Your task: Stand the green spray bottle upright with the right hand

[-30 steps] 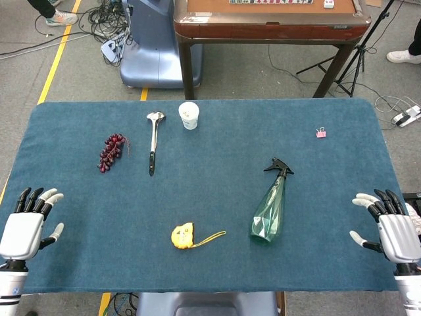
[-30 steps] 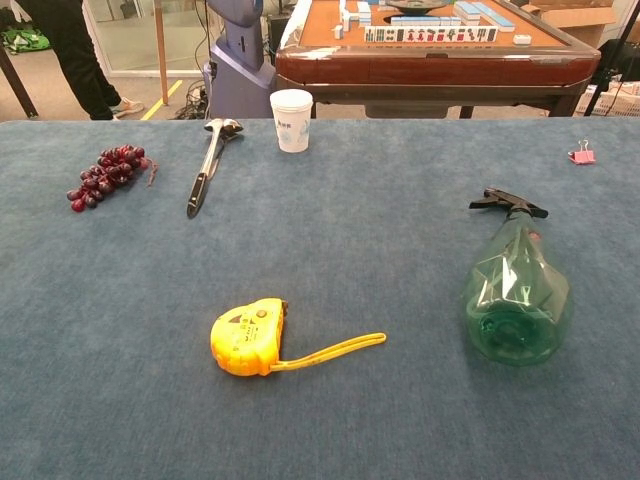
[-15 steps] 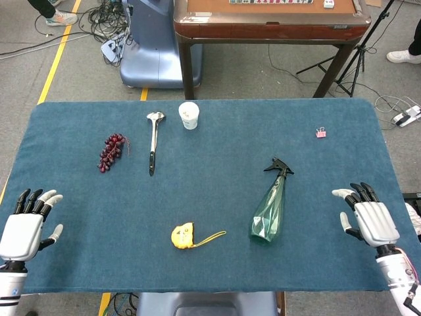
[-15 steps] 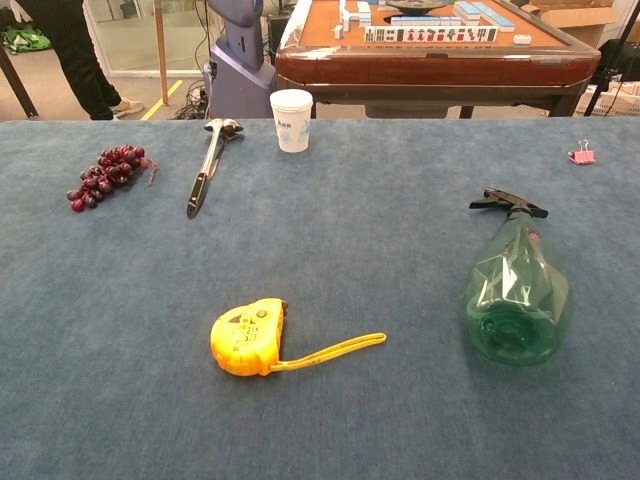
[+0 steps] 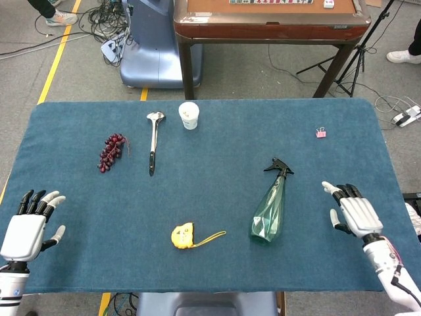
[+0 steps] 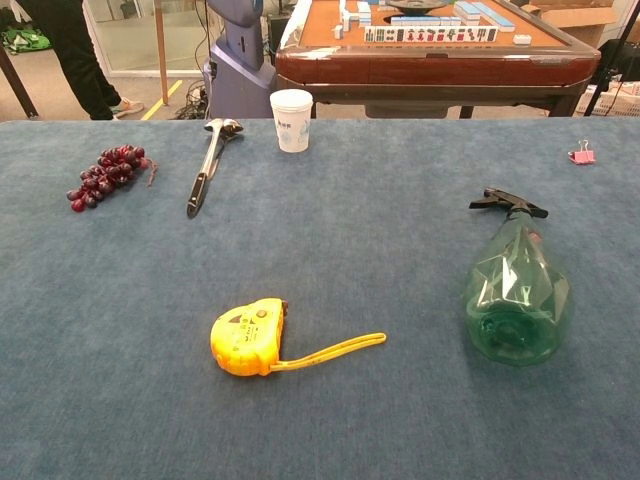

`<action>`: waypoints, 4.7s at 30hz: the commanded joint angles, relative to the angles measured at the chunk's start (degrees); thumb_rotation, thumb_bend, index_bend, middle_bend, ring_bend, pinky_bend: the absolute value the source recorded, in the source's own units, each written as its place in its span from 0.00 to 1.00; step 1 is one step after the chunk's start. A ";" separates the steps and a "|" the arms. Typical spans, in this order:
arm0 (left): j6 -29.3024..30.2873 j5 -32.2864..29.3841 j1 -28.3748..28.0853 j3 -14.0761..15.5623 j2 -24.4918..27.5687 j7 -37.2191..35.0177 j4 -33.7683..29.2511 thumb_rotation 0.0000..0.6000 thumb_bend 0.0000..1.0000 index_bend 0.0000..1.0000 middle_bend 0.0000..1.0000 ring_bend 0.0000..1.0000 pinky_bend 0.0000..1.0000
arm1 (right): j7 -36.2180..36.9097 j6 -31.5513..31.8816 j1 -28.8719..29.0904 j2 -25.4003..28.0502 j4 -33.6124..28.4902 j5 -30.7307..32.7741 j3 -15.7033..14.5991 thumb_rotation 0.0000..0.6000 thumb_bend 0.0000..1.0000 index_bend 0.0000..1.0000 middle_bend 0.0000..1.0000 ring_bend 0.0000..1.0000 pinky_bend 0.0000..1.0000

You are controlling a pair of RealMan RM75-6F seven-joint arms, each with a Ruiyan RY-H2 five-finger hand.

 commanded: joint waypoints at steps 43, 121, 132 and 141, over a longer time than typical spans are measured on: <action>-0.11 -0.31 0.36 0.27 -0.28 0.17 0.57 1.00 0.33 0.22 0.17 0.09 0.01 | 11.64 -23.25 21.85 -19.58 16.92 8.54 6.77 1.00 0.91 0.05 0.18 0.08 0.08; 0.49 0.36 0.88 0.47 -0.18 -1.15 1.06 1.00 0.33 0.22 0.17 0.09 0.00 | -16.46 -4.47 20.38 -15.42 7.86 9.06 3.38 1.00 0.00 0.01 0.09 0.00 0.02; 0.99 0.65 1.22 0.60 0.00 -1.55 1.07 1.00 0.33 0.22 0.17 0.09 0.00 | -21.78 -6.79 24.04 -19.40 8.33 6.50 1.99 1.00 0.08 0.14 0.17 0.00 0.02; 1.50 0.46 1.72 0.61 0.19 -2.17 1.36 1.00 0.33 0.22 0.17 0.09 0.00 | -30.46 -8.36 27.71 -25.47 13.50 9.81 1.44 1.00 0.15 0.25 0.24 0.03 0.02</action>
